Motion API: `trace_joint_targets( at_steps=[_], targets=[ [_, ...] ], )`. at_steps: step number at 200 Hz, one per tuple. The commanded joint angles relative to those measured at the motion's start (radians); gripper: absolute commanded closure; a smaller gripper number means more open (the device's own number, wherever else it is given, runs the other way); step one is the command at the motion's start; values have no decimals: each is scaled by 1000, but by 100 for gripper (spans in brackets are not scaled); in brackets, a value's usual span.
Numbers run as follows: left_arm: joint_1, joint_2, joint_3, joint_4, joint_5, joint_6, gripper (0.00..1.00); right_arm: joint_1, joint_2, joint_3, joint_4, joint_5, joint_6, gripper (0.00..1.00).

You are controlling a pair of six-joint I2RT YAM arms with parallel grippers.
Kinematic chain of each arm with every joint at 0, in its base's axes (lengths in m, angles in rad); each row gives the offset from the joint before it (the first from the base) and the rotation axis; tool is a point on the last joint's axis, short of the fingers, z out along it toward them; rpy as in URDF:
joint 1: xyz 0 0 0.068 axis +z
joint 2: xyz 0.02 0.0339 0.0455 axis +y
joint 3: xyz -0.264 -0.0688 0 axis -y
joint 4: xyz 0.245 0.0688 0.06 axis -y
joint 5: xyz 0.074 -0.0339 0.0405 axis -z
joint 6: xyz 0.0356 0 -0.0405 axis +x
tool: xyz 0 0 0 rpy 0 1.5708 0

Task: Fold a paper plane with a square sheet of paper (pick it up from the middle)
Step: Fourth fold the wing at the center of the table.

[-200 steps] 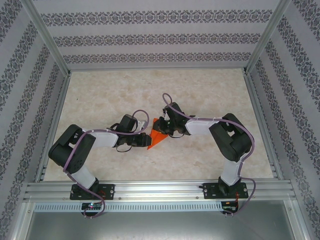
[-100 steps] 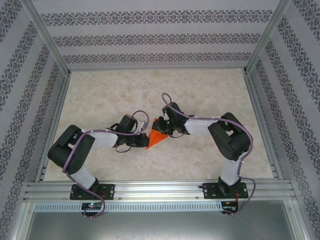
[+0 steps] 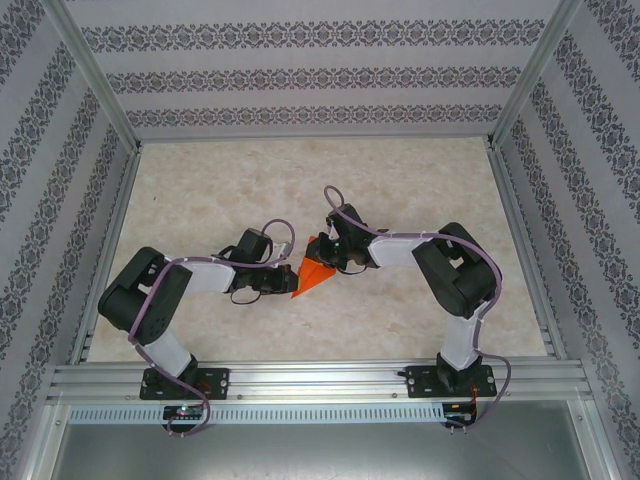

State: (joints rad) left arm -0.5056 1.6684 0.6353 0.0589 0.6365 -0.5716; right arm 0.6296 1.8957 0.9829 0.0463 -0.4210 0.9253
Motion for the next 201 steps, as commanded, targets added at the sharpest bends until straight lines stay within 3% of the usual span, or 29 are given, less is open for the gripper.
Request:
trace_joint_targets(
  at_steps=[1,42,113,151,201],
  targets=[
    [23,24,-2,50,47,-41,97,-13,27,33,17,-1,-4,80],
    [38,36,-2,56,62,-67,96,-15,42,36,2,13,-7,81],
    [42,-34,-10,-59,-20,14,79,-12,51,4,7,42,6,82],
    [40,-9,-1,-66,-5,42,81,-12,42,5,11,42,13,81],
    [41,16,10,-80,-12,43,92,-10,52,-2,1,46,8,81]
  ],
)
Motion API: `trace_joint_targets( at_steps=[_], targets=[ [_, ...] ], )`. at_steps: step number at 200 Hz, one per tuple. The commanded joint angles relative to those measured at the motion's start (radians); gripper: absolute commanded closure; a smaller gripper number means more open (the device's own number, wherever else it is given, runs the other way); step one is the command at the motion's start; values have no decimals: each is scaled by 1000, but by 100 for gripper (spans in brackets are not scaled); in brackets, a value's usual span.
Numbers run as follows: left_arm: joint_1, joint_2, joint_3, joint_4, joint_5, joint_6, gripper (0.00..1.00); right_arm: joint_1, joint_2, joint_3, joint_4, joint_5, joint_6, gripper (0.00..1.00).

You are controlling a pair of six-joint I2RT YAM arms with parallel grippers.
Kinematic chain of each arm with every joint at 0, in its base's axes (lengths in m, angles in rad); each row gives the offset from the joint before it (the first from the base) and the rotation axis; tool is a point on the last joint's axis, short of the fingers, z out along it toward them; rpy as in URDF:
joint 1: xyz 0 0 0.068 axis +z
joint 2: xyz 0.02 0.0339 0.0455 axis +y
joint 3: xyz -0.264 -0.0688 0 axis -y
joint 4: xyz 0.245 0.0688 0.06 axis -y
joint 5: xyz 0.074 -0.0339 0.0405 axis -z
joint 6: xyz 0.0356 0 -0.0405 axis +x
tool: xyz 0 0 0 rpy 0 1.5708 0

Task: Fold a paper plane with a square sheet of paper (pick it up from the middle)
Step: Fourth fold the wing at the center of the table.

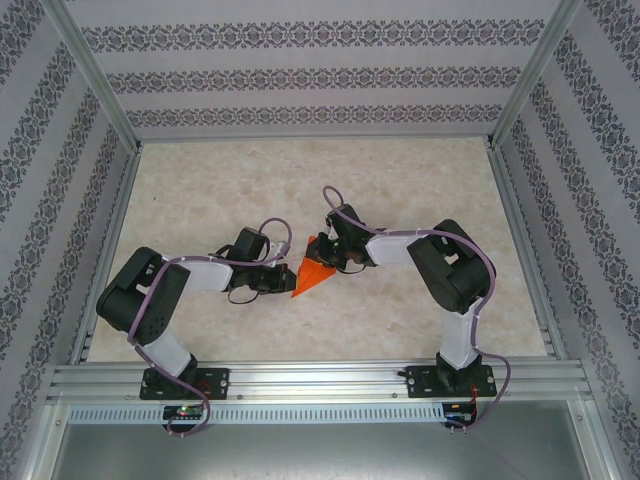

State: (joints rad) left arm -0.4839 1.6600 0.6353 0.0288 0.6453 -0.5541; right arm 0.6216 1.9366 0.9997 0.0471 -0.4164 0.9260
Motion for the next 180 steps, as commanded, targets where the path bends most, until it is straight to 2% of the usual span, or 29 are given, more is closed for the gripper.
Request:
trace_joint_targets(
  at_steps=[1,57,102,139,180],
  targets=[
    [19,24,10,-50,-21,25,93,-2,11,-18,0,42,8,81],
    [19,34,13,-92,-43,34,98,9,8,-33,-34,76,-4,81],
    [19,42,-6,-22,35,-36,100,9,-21,-27,-20,62,-8,80],
    [18,56,2,-4,57,-69,100,14,-42,-17,28,-6,3,79],
    [18,72,13,-3,69,-83,100,23,-30,-10,14,3,10,79]
  ],
)
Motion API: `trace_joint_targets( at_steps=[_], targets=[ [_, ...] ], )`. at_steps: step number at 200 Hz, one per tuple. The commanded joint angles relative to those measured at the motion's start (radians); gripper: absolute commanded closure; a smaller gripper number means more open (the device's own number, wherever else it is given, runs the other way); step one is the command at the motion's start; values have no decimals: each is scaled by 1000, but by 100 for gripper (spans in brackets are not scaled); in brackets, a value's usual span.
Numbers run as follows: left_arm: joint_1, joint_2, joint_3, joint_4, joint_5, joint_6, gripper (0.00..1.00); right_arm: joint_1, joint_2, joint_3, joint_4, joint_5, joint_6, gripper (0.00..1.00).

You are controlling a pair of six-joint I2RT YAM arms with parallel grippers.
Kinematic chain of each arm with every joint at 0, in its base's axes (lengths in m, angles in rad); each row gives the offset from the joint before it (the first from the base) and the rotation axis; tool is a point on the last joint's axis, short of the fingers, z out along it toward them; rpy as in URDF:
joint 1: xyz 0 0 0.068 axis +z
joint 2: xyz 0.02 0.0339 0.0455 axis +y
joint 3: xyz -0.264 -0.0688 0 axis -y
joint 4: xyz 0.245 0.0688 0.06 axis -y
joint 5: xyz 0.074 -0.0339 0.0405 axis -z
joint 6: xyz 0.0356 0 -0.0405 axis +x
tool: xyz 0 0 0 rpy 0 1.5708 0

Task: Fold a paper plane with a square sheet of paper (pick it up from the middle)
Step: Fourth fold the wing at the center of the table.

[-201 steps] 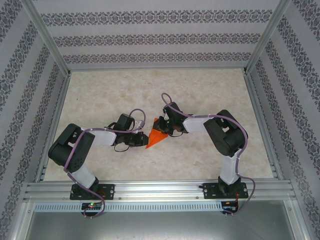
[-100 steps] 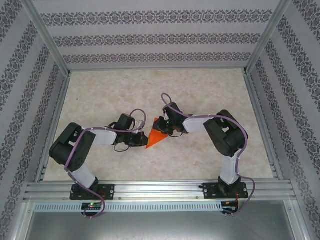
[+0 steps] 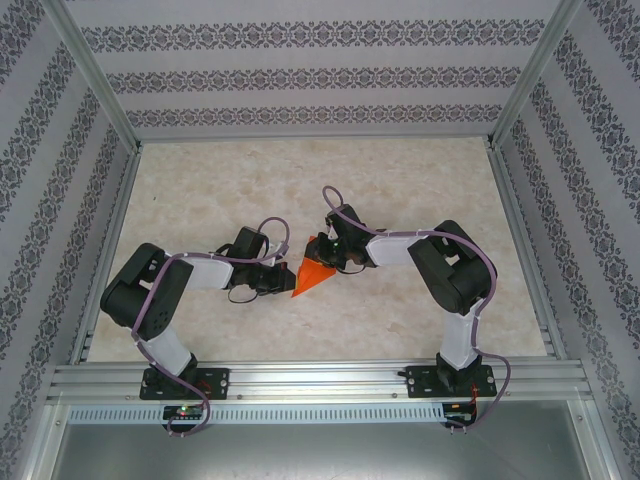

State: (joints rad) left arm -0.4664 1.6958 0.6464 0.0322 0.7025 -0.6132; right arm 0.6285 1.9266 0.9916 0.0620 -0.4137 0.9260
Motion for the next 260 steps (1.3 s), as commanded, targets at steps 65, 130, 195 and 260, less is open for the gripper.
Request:
trace_joint_targets(
  at_steps=[65,130,195,260],
  targets=[
    [1,-30,-11,-55,-23,0,88,10,38,-6,-100,64,-18,85],
    [-2,-29,3,-125,-40,61,87,14,46,8,-123,64,-29,84],
    [-4,-33,-7,-164,-70,67,90,17,54,10,-136,69,-33,84],
    [-9,-59,-1,-233,-84,80,86,20,53,18,-147,71,-38,84]
  ],
)
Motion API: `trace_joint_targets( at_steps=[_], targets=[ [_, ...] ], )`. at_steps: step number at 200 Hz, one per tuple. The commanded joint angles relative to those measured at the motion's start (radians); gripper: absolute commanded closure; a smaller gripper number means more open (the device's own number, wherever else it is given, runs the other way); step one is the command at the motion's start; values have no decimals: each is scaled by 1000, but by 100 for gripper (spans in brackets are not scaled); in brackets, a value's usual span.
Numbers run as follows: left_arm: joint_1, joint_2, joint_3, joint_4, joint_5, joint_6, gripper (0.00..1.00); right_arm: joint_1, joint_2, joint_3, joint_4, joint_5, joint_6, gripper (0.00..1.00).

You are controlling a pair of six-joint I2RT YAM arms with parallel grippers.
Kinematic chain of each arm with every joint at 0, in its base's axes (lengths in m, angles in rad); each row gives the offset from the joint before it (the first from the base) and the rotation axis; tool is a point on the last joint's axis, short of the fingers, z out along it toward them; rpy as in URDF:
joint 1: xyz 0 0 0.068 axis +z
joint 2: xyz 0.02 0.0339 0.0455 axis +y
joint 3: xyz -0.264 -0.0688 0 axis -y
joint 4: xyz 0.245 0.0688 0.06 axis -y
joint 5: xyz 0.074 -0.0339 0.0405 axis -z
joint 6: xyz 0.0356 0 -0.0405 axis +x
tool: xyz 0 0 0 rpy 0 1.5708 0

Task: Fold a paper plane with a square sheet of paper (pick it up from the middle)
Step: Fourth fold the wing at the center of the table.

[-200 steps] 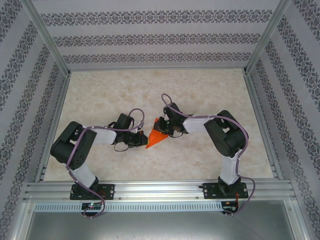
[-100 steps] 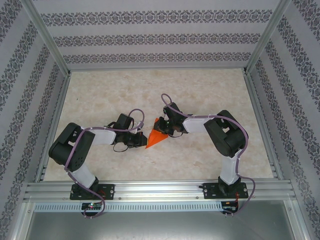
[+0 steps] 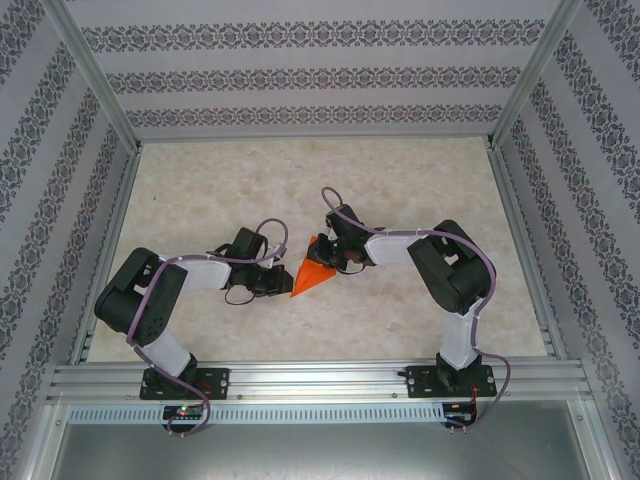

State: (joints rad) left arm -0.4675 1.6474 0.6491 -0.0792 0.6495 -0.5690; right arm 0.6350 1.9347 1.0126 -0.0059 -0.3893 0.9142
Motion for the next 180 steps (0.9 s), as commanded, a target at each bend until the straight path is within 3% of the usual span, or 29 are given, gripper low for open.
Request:
trace_joint_targets(
  at_steps=[1,48,138,180],
  targets=[
    [-8,-10,-4,-123,-30,36,86,13,46,-3,-80,47,-27,84],
    [-14,18,21,-177,-46,64,87,15,46,3,-92,50,-29,84],
    [-57,84,102,-351,-187,90,90,22,44,14,-137,70,-42,84],
    [-69,-16,120,-408,-279,76,88,24,45,9,-143,79,-40,84]
  ],
)
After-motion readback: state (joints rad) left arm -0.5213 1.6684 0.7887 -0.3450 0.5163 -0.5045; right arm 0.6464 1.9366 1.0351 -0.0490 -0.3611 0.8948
